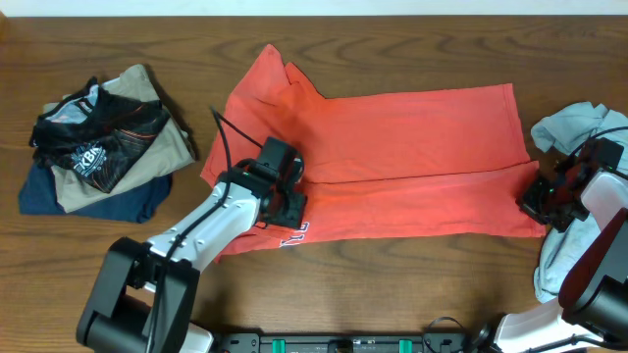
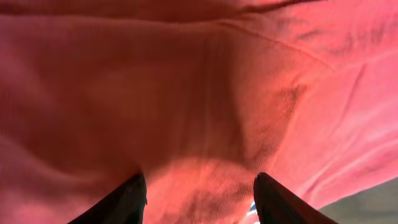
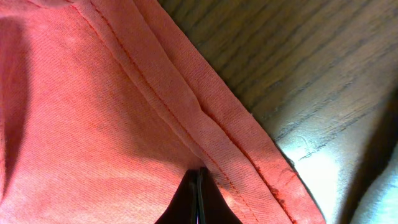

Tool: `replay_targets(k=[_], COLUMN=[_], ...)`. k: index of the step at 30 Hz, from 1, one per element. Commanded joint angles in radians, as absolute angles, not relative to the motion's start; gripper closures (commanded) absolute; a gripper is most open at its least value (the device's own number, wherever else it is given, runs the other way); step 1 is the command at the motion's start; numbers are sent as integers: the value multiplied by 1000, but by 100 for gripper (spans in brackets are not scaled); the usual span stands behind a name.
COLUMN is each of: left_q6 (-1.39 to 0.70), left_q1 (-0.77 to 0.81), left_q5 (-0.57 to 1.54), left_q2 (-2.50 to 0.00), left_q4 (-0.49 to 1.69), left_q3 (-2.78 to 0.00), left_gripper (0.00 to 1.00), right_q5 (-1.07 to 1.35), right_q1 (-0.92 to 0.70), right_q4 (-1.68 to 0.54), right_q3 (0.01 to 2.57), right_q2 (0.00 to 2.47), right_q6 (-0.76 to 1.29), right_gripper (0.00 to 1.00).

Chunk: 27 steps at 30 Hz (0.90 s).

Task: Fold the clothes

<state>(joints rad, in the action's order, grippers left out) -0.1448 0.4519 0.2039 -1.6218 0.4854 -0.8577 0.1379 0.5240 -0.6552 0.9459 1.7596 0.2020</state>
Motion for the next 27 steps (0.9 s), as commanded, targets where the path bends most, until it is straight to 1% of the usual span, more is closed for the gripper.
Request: replay_targets(k=[1, 5, 9, 15, 18, 21, 25, 27], left_q6=[-123, -119, -63, -63, -64, -64, -64, -64], left_q1=[465, 496, 546, 608, 613, 612, 612, 612], left_q5=[168, 167, 159, 6, -44, -54, -54, -54], left_q2=[-1630, -1630, -1645, -1702, -1729, -1734, -1731, -1726], left_q4=[471, 455, 420, 352, 334, 327, 335, 341], left_q3=[-870, -870, -870, -870, -870, -870, -884, -896], left_gripper=[43, 43, 43, 44, 54, 69, 87, 92], right_q5=[8, 8, 13, 19, 19, 20, 19, 19], right_q1=[523, 523, 523, 523, 523, 523, 523, 523], right_q4=[-674, -673, -672, -670, -671, -670, -670, -670], right_q3=[879, 879, 879, 879, 879, 879, 879, 879], right_q2=[1822, 1822, 1822, 1822, 1822, 1822, 1822, 1822], right_q6=[216, 216, 217, 216, 216, 216, 216, 216], right_gripper=[98, 98, 98, 98, 98, 98, 98, 98])
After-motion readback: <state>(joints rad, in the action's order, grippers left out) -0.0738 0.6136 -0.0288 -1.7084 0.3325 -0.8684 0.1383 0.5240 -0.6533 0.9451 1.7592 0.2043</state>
